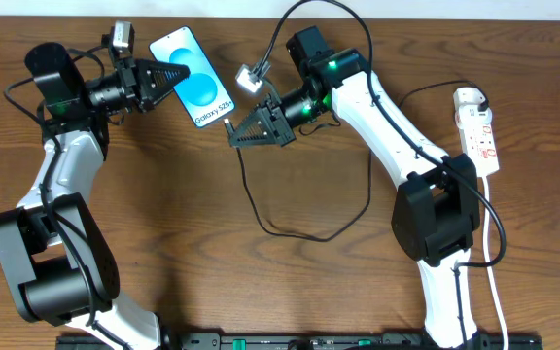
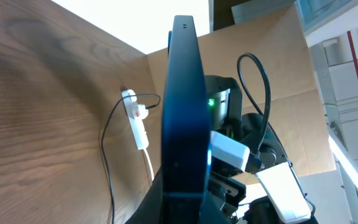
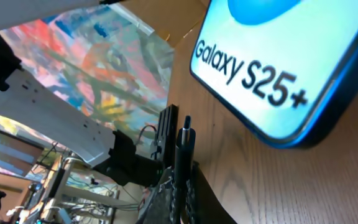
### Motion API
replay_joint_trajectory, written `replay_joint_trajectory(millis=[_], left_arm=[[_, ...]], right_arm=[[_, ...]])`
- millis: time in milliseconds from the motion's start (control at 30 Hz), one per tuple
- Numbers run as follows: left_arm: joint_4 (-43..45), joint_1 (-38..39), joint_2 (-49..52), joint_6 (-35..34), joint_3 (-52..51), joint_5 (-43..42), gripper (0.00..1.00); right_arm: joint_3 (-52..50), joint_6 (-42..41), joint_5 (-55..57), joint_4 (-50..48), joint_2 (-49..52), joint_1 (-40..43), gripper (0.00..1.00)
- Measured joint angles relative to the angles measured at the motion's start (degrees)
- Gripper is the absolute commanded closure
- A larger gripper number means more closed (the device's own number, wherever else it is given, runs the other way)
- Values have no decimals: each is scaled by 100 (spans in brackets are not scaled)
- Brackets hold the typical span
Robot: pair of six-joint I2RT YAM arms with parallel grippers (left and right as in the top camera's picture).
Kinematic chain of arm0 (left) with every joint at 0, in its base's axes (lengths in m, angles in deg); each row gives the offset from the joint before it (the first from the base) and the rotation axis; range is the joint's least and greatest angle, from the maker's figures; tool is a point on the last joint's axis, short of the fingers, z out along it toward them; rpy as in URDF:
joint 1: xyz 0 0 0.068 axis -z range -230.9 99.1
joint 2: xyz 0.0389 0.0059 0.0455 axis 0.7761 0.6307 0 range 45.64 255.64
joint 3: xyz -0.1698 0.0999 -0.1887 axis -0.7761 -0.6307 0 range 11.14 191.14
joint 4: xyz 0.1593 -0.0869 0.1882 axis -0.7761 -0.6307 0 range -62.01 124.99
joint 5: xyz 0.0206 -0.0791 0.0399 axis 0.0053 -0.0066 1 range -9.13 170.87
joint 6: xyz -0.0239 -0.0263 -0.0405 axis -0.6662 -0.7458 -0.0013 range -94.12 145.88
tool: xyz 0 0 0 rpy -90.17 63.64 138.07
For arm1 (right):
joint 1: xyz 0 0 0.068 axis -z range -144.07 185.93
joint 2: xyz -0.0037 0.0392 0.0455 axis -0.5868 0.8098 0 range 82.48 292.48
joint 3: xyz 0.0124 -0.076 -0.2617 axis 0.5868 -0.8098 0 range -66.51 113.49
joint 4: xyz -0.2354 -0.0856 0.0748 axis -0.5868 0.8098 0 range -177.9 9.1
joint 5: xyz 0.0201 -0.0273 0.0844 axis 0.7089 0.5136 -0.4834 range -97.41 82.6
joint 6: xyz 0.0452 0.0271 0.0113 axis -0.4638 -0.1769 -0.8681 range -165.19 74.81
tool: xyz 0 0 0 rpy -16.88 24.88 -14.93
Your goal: Plug charger to phone and switch on socket
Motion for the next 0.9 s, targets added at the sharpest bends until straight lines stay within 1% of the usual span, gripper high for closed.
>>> replay_joint_trajectory(millis=[133,267,367,500,600,767,900], left_arm=[[0,2,0,0,0,0,93],[0,2,0,0,0,0,93],[0,0,0,0,0,0,93],[0,0,0,0,-2,0,93],[0,0,0,0,0,0,92],[0,0,-2,0,-2,0,93],[0,2,0,0,-2,0,93]], right_arm=[[0,-160,0,-39,0,0,99],[0,-428,452,127,0,11,99],[0,-553,1080,481,0,22,99],[0,-772,1974,704,0,61,99],[0,-1073,2669,629,0,83,99],[-109,-1692,3773,374,4,85,94],[-125,-2024,4312,269,129,0,91]])
